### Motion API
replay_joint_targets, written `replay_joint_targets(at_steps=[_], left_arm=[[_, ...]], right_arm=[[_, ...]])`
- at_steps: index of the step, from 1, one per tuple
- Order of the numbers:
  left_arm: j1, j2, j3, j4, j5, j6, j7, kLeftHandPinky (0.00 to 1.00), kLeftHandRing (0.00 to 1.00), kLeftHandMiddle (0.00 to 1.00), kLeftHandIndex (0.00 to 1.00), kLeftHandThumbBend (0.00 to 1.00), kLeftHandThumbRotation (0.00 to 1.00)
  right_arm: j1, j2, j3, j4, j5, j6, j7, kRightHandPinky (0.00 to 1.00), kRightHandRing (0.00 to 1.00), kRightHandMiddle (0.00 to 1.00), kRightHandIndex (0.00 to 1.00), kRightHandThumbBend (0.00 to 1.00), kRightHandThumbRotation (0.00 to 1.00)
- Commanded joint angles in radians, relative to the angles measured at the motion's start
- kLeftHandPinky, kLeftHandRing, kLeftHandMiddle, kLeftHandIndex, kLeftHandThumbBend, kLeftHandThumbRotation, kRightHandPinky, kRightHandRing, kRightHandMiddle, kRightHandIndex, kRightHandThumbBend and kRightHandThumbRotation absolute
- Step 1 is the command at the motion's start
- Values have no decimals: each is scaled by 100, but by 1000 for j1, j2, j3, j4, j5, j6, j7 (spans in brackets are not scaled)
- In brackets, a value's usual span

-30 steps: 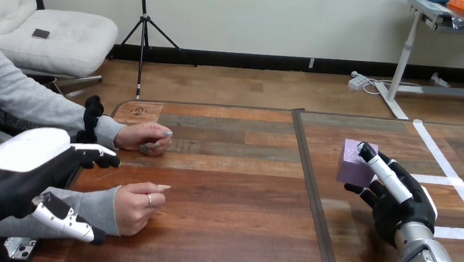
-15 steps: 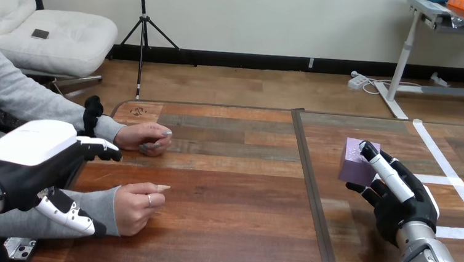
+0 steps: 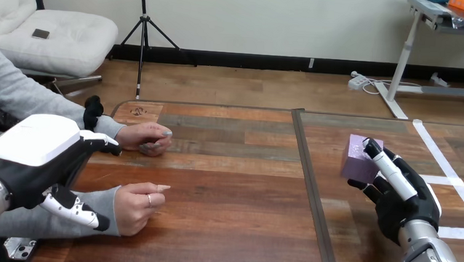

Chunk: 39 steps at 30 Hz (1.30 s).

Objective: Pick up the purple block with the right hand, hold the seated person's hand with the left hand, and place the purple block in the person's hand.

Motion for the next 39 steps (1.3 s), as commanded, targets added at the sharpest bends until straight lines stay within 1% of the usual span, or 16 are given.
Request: replay_joint_targets(at_steps=[1, 5, 9, 15, 17, 20, 23, 26, 30, 35, 39], left_arm=[[-78, 8, -26, 21, 14, 9, 36, 77, 80, 82, 79, 100, 37], [-83, 7, -36, 27, 16, 14, 43, 78, 81, 83, 80, 100, 37], [-94, 2, -54, 30, 28, 39, 37, 80, 82, 84, 81, 100, 37], [-119, -2, -81, 70, 28, 33, 52, 81, 83, 85, 82, 100, 38], [-127, -1, -89, 83, 27, 28, 57, 79, 82, 84, 82, 100, 39], [-142, -1, -106, 110, 37, 17, 78, 75, 81, 84, 82, 100, 41], [-156, -2, -122, 127, 45, 20, 86, 74, 80, 83, 81, 100, 41], [-170, 2, -141, 142, 55, 23, 86, 72, 80, 83, 81, 100, 40], [-195, 3, -163, 167, 49, 25, 64, 72, 80, 84, 82, 100, 40], [-216, 4, -187, 187, 57, 35, 57, 72, 80, 84, 82, 100, 40], [-240, 6, -212, 208, 62, 39, 36, 74, 81, 84, 83, 100, 41]], right_arm=[[-23, -3, -4, -62, 18, -5, 13, 35, 40, 45, 45, 74, 0], [-19, -2, -2, -70, 17, -5, 15, 35, 40, 45, 44, 75, 0], [-16, 0, -2, -78, 20, -2, 16, 34, 40, 45, 44, 75, 0], [-10, 2, 1, -90, 19, -4, 17, 35, 40, 45, 44, 76, 0], [-8, 3, 2, -93, 20, -5, 21, 35, 40, 45, 44, 76, 0], [-5, 5, 2, -103, 22, -1, 20, 35, 40, 45, 44, 76, 0], [-1, 9, 1, -119, 27, 9, 12, 35, 40, 45, 44, 77, 0], [3, 12, 1, -133, 31, 15, 10, 35, 40, 45, 44, 77, 0], [8, 11, 4, -142, 36, 11, 28, 35, 40, 45, 44, 76, 0], [10, 13, 2, -151, 40, 13, 28, 35, 40, 45, 44, 75, 0], [12, 12, 2, -156, 45, 14, 38, 35, 40, 45, 44, 75, 0]])
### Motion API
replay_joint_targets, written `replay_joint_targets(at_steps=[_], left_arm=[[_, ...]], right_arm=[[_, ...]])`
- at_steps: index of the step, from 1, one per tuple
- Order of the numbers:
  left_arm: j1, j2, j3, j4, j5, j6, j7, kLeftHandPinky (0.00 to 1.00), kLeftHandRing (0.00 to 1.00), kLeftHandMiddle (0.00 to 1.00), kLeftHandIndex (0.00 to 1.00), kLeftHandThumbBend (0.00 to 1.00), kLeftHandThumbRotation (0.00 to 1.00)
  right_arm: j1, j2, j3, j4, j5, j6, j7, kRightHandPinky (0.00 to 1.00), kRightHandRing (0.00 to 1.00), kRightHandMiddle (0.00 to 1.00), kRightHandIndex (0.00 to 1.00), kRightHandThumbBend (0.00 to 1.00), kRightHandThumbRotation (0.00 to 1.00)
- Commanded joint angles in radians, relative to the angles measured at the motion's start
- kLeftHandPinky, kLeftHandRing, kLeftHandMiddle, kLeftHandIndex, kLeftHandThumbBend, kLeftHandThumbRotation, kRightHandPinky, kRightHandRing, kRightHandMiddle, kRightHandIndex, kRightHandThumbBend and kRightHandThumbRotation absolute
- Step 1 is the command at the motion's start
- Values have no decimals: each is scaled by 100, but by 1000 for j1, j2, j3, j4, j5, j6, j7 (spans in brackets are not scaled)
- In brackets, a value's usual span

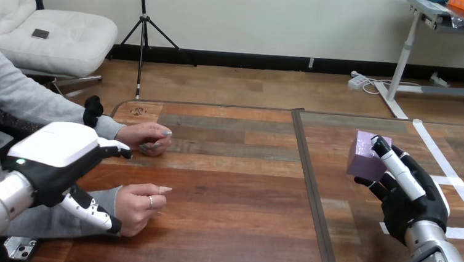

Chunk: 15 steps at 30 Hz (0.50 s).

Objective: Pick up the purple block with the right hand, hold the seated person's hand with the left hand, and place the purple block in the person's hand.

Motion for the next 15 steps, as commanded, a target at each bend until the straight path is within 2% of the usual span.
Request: replay_joint_targets(at_steps=[1, 5, 15], left_arm=[[-94, 8, -33, 35, 6, 4, -11, 75, 81, 84, 83, 100, 42], [-114, 10, -53, 50, 10, 9, -35, 77, 82, 85, 84, 100, 43], [-153, 7, -97, 90, 36, 29, -35, 81, 83, 85, 84, 100, 46]], right_arm=[[-29, 9, 5, -66, 24, -2, 23, 35, 40, 45, 44, 75, 0], [-28, 9, 4, -69, 25, 2, 22, 35, 40, 45, 44, 74, 0], [-26, 8, 5, -69, 27, -1, 17, 35, 40, 46, 44, 73, 0]])
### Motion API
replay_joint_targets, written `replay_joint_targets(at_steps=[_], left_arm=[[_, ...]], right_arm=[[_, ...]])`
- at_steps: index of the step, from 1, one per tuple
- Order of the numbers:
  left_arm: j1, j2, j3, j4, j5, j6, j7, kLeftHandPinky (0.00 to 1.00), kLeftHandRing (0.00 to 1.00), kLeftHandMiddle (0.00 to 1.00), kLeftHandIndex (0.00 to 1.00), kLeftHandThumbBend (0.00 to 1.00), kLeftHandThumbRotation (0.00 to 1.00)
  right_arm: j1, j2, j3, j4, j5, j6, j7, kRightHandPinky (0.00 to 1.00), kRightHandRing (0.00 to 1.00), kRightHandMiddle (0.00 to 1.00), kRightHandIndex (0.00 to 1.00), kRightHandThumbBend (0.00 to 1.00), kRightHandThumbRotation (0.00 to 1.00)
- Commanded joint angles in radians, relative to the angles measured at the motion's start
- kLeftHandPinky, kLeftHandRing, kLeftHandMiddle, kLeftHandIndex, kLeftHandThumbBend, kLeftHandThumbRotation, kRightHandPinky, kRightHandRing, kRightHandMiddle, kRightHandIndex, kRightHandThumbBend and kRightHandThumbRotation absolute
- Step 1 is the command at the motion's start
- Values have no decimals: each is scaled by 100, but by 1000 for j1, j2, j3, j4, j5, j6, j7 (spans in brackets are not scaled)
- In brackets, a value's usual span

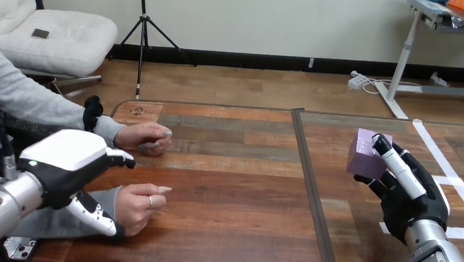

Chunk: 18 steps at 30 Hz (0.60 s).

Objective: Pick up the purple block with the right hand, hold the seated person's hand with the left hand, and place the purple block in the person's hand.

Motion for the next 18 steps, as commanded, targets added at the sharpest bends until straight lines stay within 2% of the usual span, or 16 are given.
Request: replay_joint_targets(at_steps=[1, 18], left_arm=[[-91, 7, -21, 27, 16, 6, 4, 81, 83, 85, 83, 100, 46], [-154, 1, -83, 102, 30, 30, -46, 85, 85, 86, 85, 100, 47]], right_arm=[[-32, 7, 4, -52, 13, -8, 9, 35, 40, 46, 44, 73, 0], [-29, 5, 6, -66, 11, 5, 1, 35, 40, 45, 44, 73, 0]])
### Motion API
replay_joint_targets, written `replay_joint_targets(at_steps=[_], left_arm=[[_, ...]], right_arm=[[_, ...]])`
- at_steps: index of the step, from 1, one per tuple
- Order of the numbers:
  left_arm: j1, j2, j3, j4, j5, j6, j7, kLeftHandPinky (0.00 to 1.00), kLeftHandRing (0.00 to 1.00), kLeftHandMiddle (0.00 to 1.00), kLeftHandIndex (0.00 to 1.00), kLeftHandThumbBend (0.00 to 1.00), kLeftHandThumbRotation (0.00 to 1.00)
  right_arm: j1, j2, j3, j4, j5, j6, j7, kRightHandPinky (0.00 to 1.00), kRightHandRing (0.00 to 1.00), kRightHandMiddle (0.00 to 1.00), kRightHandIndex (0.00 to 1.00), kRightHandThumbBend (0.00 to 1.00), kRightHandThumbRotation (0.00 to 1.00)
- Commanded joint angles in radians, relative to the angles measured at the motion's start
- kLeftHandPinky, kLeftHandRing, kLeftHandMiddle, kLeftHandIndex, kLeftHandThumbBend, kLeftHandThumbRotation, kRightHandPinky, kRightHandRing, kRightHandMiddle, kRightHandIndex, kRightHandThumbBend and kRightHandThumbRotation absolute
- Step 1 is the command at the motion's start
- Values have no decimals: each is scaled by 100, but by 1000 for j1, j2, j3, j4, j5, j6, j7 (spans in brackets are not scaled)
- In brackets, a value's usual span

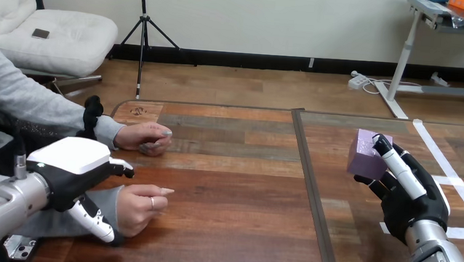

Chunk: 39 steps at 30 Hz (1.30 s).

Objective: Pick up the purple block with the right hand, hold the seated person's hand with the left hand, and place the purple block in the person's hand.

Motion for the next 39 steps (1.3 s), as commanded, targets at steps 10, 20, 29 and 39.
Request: replay_joint_targets(at_steps=[10, 20, 29, 39], left_arm=[[-116, -8, -36, 61, -3, 39, -48, 87, 86, 86, 85, 100, 45], [-138, -15, -61, 100, 7, 55, -45, 86, 85, 85, 84, 100, 37], [-160, -18, -96, 137, 55, 81, -7, 81, 83, 83, 82, 100, 33], [-182, -38, -105, 190, 53, 114, 11, 76, 80, 81, 79, 100, 25]], right_arm=[[-28, 6, 4, -60, 14, -9, 9, 35, 40, 45, 44, 72, 0], [-31, 6, 1, -54, 17, -9, 12, 36, 41, 46, 44, 73, 0], [-30, 10, 0, -56, 24, -8, 17, 36, 41, 46, 44, 73, 0], [-34, 12, 1, -56, 23, -6, 10, 36, 40, 45, 44, 73, 0]])
